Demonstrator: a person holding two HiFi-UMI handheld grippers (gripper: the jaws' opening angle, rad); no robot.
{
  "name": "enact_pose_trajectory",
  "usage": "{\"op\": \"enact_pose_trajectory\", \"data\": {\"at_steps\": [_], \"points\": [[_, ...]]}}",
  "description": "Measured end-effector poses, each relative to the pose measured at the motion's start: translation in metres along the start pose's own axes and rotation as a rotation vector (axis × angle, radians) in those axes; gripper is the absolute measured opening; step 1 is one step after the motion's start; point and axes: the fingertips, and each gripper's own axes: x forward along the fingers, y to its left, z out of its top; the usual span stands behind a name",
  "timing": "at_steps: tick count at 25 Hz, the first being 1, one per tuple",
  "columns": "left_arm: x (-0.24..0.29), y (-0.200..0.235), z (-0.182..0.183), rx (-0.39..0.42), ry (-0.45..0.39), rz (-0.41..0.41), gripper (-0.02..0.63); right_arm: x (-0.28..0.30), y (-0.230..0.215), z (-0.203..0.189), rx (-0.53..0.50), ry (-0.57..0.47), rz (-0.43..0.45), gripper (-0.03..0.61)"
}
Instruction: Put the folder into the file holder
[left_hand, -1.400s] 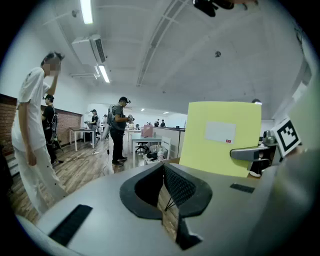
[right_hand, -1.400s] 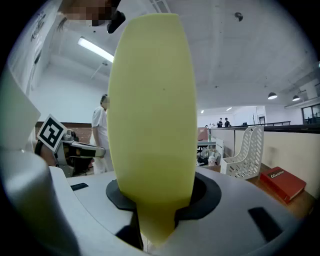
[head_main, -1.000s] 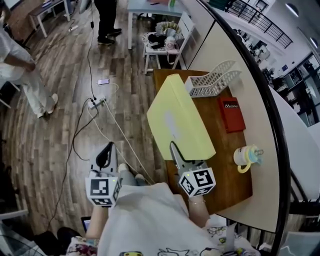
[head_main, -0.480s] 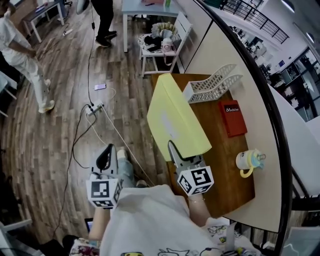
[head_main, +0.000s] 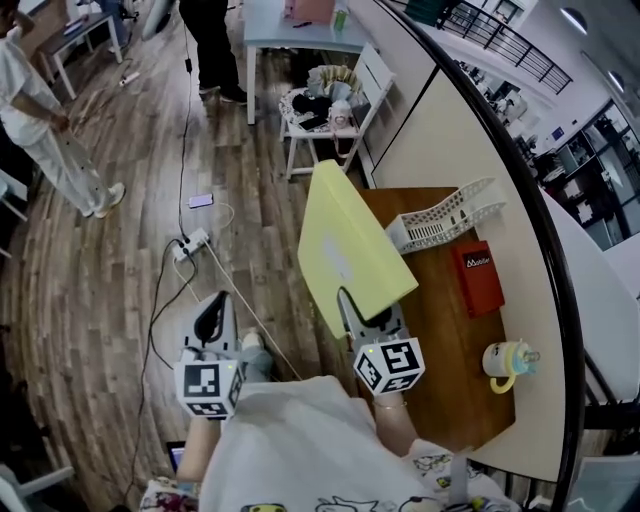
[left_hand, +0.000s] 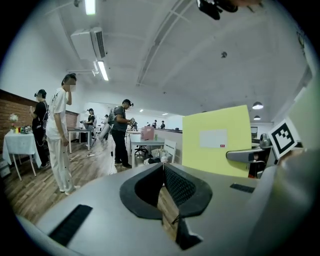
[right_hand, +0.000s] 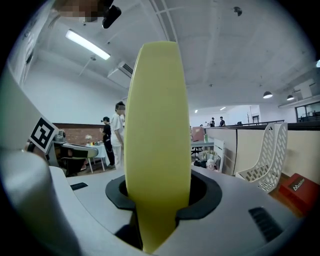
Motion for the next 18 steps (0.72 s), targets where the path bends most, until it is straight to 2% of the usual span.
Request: {"op": "enact_pose_trajectory", "data": {"at_steps": [8,18], "points": [[0.063,0.056,0.022,0.011,0.011,-0.048,0.006,0.071,-0.002,0.012,0.015,0.017,-0.058,0.164],[0.094,0.107,0.016,0.010,0.052,-0.086,0.006,0.119,0.010,0.012,0.025,0.045,-0.103,0.164]]}}
